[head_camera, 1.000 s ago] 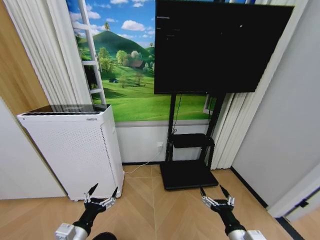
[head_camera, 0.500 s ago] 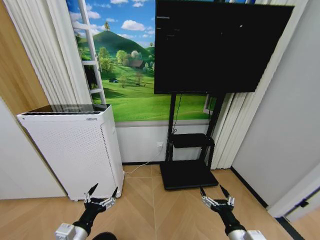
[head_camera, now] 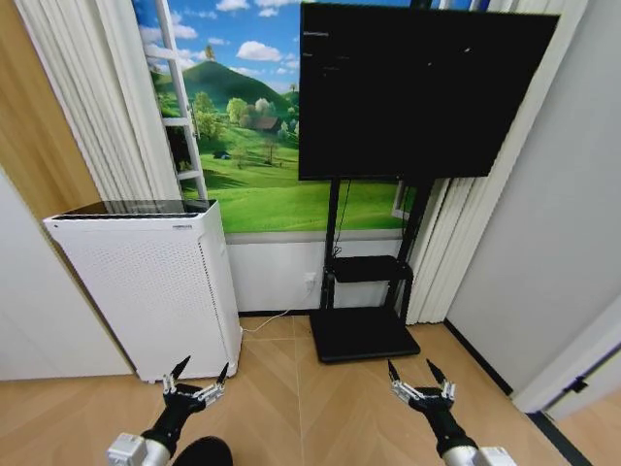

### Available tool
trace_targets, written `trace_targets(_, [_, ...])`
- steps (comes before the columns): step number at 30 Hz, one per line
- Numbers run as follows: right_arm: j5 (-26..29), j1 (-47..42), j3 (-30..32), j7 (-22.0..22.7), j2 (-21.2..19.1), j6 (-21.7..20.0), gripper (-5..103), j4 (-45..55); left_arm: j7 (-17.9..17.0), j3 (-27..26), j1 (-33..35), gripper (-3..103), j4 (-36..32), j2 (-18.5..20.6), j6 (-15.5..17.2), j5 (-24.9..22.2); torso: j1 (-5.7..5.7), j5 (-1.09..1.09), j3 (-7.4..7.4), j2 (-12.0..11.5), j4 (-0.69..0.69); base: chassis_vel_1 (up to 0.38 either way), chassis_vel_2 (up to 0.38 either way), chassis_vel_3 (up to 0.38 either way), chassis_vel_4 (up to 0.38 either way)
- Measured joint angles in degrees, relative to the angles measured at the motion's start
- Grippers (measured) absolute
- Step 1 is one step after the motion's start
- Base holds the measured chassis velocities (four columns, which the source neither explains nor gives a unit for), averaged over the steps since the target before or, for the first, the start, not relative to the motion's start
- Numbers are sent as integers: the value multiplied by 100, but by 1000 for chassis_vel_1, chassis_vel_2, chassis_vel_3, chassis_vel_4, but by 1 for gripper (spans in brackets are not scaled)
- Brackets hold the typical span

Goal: Pick up the trash bin and place the garbage on the floor into it.

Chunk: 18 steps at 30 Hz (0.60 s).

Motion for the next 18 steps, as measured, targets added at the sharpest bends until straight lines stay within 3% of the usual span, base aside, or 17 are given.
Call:
trace_targets(12, [0, -1, 1, 1, 0, 0, 100, 0, 0, 1, 0, 100, 0, 0, -1, 0, -1, 4, -3, -9, 0, 282, -287, -289, 284])
trace_targets(15, [0, -2, 0, 0, 0, 0, 100, 0, -1, 1, 1, 100, 0, 0, 0, 0, -4, -7, -5, -8, 1, 382, -365, -350, 352])
trace_targets(18, [0, 0, 0, 0, 0, 0, 100, 1, 0, 0, 1, 100, 0, 0, -1, 0, -3, 6, -5, -10, 1, 379, -342, -352, 354])
